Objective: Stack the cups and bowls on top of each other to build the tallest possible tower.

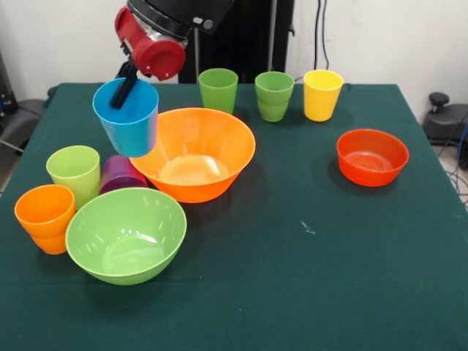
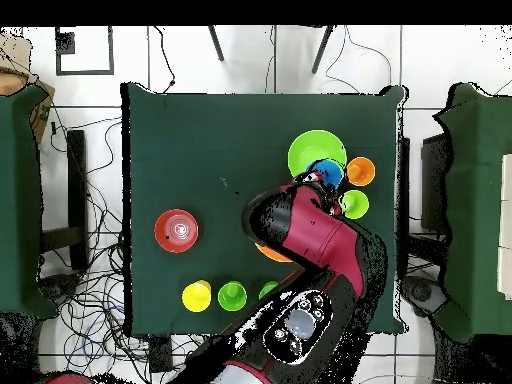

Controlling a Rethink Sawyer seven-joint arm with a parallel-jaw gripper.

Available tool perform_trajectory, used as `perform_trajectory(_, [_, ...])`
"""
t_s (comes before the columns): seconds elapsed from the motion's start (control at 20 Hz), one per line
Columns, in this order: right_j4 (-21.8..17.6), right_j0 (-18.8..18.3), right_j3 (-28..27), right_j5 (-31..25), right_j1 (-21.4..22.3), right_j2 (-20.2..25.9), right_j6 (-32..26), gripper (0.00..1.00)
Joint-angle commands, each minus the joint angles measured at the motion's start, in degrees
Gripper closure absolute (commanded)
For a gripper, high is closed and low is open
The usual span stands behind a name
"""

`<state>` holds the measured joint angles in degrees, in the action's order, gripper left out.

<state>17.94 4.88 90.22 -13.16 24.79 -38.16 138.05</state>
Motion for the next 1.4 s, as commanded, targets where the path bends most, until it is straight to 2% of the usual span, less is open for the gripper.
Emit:
perform_trajectory(0.05, [-8.71, -5.72, 2.24, -1.14, 6.81, 9.81, -6.87, 1.0])
perform_trajectory(0.55, [-13.08, -6.25, 0.93, -2.71, 7.38, 10.61, -4.06, 1.0])
perform_trajectory(0.75, [-14.44, -6.38, 0.83, -1.72, 7.46, 10.82, -3.05, 1.0])
perform_trajectory(1.05, [-13.48, -2.69, -0.4, -0.2, 4.35, 5.46, 2.85, 1.0])
perform_trajectory(1.4, [-11.75, -2.23, -0.65, -0.85, 3.37, 4.43, 4.89, 1.0])
